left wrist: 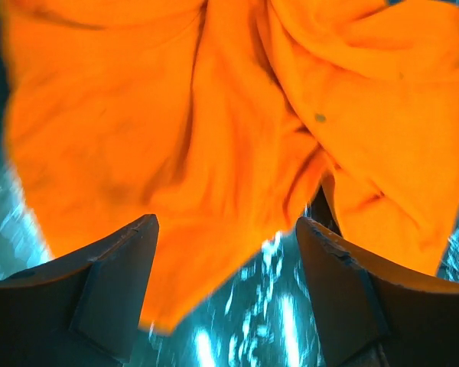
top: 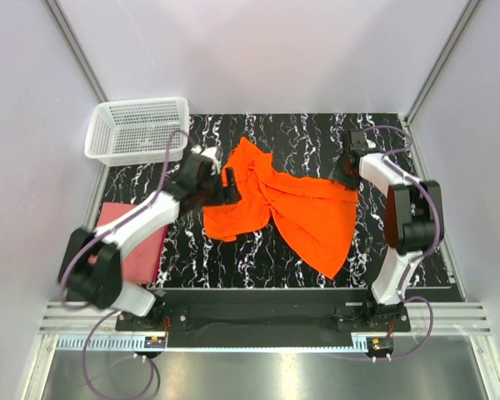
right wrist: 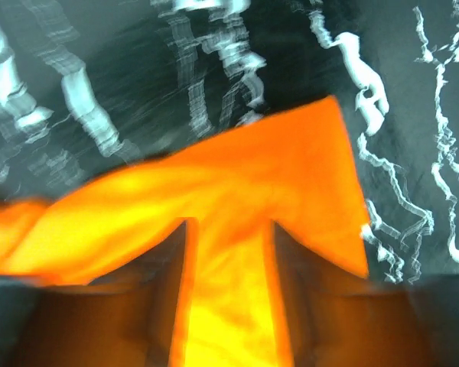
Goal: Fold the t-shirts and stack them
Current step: Flatten the tshirt out
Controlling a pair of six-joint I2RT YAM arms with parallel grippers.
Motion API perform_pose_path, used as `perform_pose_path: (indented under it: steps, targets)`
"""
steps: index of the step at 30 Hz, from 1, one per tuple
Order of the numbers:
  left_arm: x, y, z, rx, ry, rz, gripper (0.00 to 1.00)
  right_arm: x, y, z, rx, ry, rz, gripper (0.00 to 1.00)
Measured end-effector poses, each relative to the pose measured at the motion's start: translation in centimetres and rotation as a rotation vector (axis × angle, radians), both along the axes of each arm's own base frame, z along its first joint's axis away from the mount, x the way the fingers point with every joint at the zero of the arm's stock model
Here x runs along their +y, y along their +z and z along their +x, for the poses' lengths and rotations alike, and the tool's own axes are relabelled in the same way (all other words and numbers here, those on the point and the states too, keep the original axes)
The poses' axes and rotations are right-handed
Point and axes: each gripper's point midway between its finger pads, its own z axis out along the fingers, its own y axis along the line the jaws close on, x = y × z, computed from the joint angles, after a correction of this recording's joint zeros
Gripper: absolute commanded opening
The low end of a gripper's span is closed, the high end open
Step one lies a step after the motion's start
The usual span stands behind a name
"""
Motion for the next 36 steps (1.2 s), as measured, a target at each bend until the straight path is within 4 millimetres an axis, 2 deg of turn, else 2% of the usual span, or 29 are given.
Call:
perform_pose_path:
  steps: [2, 3, 4, 6, 9, 10, 12, 14, 15, 18, 21, 28, 31, 32, 34, 36]
  targets:
    - [1.3, 0.8, -1.4, -0.029, 0.016, -0.006, 0.80, 1.2, 2.3, -0.5, -0.047, 0.059, 0.010, 0.71]
    - [1.9, 0.8, -2.0, -0.039, 0.028, -0.007, 0.80, 2.4, 3.7, -1.0, -0.079, 0.101, 0.024, 0.80]
    - [2.6, 0.4, -2.6, -0.034, 0.040, -0.001, 0.80, 3.9, 4.9, -1.5, -0.109, 0.144, 0.041, 0.82]
    - [3.9, -1.2, -3.8, -0.006, 0.063, 0.015, 0.80, 8.7, 7.7, -3.2, -0.184, 0.282, 0.092, 0.86]
    - [5.8, -4.2, -5.7, 0.073, 0.107, 0.054, 0.78, 17.9, 10.5, -7.3, -0.263, 0.535, 0.238, 0.86]
    - [6.3, -5.0, -6.1, 0.092, 0.122, 0.061, 0.77, 20.8, 10.6, -9.0, -0.267, 0.614, 0.290, 0.84]
    - [7.3, -6.3, -6.8, 0.127, 0.156, 0.071, 0.75, 24.8, 9.8, -11.8, -0.240, 0.726, 0.355, 0.75]
    - [8.2, -7.1, -7.2, 0.147, 0.191, 0.072, 0.73, 27.7, 8.0, -14.2, -0.183, 0.797, 0.399, 0.63]
    - [8.5, -7.3, -7.2, 0.150, 0.206, 0.068, 0.72, 28.8, 7.0, -15.2, -0.153, 0.819, 0.413, 0.60]
    - [9.5, -8.1, -7.0, 0.158, 0.254, 0.049, 0.70, 30.9, 4.2, -16.9, -0.080, 0.844, 0.436, 0.56]
    - [9.7, -8.6, -6.7, 0.172, 0.277, 0.030, 0.71, 31.8, 2.3, -17.7, -0.042, 0.843, 0.439, 0.62]
    - [8.2, -8.7, -4.8, 0.148, 0.259, -0.047, 0.72, 32.5, 0.9, -17.3, -0.031, 0.805, 0.453, 0.73]
    - [7.6, -8.7, -4.1, 0.145, 0.251, -0.073, 0.63, 32.6, 0.4, -17.1, -0.027, 0.788, 0.454, 0.73]
    - [7.5, -8.7, -3.9, 0.145, 0.250, -0.081, 0.56, 32.6, 0.0, -17.0, -0.023, 0.782, 0.452, 0.73]
    - [7.4, -8.9, -3.8, 0.152, 0.248, -0.086, 0.49, 32.6, -0.6, -16.9, -0.014, 0.768, 0.445, 0.73]
    - [7.5, -9.0, -3.8, 0.157, 0.251, -0.087, 0.39, 32.7, -0.9, -16.7, -0.015, 0.754, 0.446, 0.69]
